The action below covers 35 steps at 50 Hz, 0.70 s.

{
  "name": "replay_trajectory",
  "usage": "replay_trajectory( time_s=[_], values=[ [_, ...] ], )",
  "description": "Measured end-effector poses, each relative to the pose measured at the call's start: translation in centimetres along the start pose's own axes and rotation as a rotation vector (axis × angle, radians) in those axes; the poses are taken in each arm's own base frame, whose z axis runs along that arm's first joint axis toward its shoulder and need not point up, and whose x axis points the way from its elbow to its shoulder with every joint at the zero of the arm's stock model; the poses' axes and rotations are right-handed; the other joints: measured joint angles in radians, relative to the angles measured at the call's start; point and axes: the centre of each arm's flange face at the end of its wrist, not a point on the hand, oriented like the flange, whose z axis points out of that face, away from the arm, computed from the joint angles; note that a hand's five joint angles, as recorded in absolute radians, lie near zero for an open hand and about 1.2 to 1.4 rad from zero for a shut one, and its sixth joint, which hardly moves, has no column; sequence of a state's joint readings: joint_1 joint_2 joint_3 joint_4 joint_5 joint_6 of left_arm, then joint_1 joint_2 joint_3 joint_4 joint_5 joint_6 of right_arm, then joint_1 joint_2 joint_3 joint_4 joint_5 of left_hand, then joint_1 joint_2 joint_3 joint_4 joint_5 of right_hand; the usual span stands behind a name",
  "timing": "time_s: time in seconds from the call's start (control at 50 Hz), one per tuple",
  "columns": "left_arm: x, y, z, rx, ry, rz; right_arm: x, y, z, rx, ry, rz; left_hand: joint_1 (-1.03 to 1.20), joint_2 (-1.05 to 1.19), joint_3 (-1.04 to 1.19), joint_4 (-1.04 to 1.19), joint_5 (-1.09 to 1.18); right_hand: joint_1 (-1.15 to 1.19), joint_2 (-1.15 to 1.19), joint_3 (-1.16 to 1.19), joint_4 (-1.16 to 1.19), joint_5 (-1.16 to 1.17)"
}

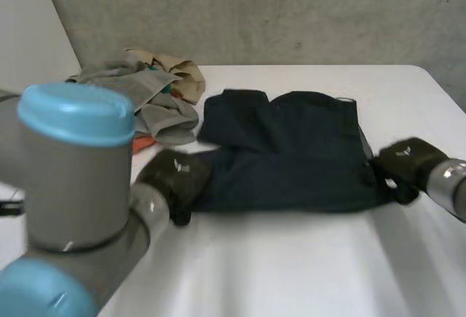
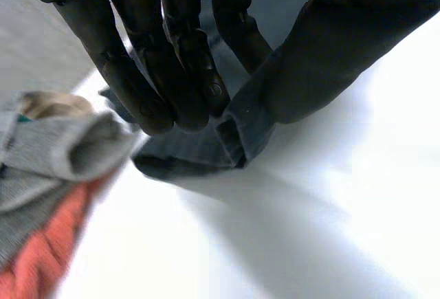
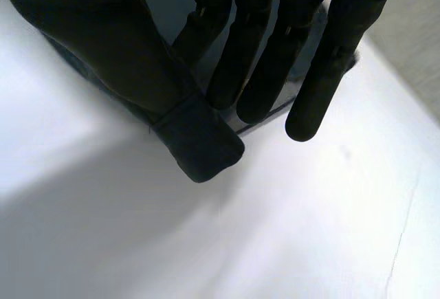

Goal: Fold the laundry.

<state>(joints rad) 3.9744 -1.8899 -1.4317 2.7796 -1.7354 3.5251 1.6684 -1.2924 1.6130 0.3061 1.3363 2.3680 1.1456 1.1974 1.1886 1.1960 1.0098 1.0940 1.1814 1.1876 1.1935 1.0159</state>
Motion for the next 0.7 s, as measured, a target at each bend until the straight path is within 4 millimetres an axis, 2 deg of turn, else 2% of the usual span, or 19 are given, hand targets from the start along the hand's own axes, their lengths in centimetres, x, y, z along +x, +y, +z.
replay_trajectory(
  time_s=[0.04, 0.1, 0.14, 0.22, 0.28, 0.36, 0.4, 0.42, 0.6, 0.7],
  values=[
    [0.7, 0.4, -1.8, -0.034, 0.036, 0.021, 0.0, 0.3, -1.4, -0.051, -0.033, -0.03, 0.0, 0.0, 0.0, 0.0, 0.0, 0.0, 0.0, 0.0, 0.0, 0.0],
    [2.1, 1.2, -5.5, -0.116, 0.121, 0.073, 0.0, 0.9, -4.3, -0.147, -0.121, -0.096, 0.0, 0.0, 0.0, 0.0, 0.0, 0.0, 0.0, 0.0, 0.0, 0.0],
    [2.6, 1.4, -6.9, -0.148, 0.157, 0.097, -0.1, 1.0, -5.2, -0.171, -0.158, -0.123, 0.0, 0.0, 0.0, 0.0, 0.0, 0.0, 0.0, 0.0, 0.0, 0.0],
    [3.0, 1.3, -7.6, -0.167, 0.182, 0.112, -0.2, 1.2, -5.8, -0.185, -0.204, -0.159, 0.0, 0.0, 0.0, 0.0, 0.0, 0.0, 0.0, 0.0, 0.0, 0.0],
    [2.9, 0.7, -6.2, -0.151, 0.164, 0.103, -0.2, 1.2, -5.1, -0.177, -0.196, -0.156, 0.0, 0.0, 0.0, 0.0, 0.001, 0.0, 0.0, 0.0, 0.0, 0.0],
    [1.8, -1.2, -1.3, -0.074, 0.074, 0.073, 0.4, 1.1, -2.3, -0.134, -0.12, -0.119, 0.0, 0.0, 0.0, 0.0, 0.006, 0.002, 0.0, 0.0, 0.0, 0.002],
    [1.3, -1.9, 0.3, -0.042, 0.04, 0.066, 0.8, 0.9, -1.3, -0.111, -0.085, -0.101, 0.0, 0.0, 0.0, 0.0, 0.006, 0.011, 0.0, 0.0, 0.0, 0.003],
    [0.8, -2.7, 1.9, -0.006, 0.005, 0.059, 1.2, 0.7, -0.4, -0.084, -0.049, -0.085, 0.0, 0.0, 0.0, 0.0, 0.006, 0.011, 0.0, 0.0, 0.0, 0.003],
    [-3.2, -8.8, 10.2, 0.279, -0.235, 0.067, 5.1, -1.9, 5.6, 0.16, 0.221, 0.024, 0.0, 0.0, 0.0, 0.0, 0.006, 0.011, 0.0, 0.0, 0.0, 0.004],
    [-4.5, -10.6, 13.8, 0.377, -0.339, 0.124, 6.9, -3.2, 8.8, 0.305, 0.351, 0.041, 0.0, 0.0, 0.0, 0.0, 0.006, 0.011, 0.0, 0.0, 0.0, 0.004]
  ],
)
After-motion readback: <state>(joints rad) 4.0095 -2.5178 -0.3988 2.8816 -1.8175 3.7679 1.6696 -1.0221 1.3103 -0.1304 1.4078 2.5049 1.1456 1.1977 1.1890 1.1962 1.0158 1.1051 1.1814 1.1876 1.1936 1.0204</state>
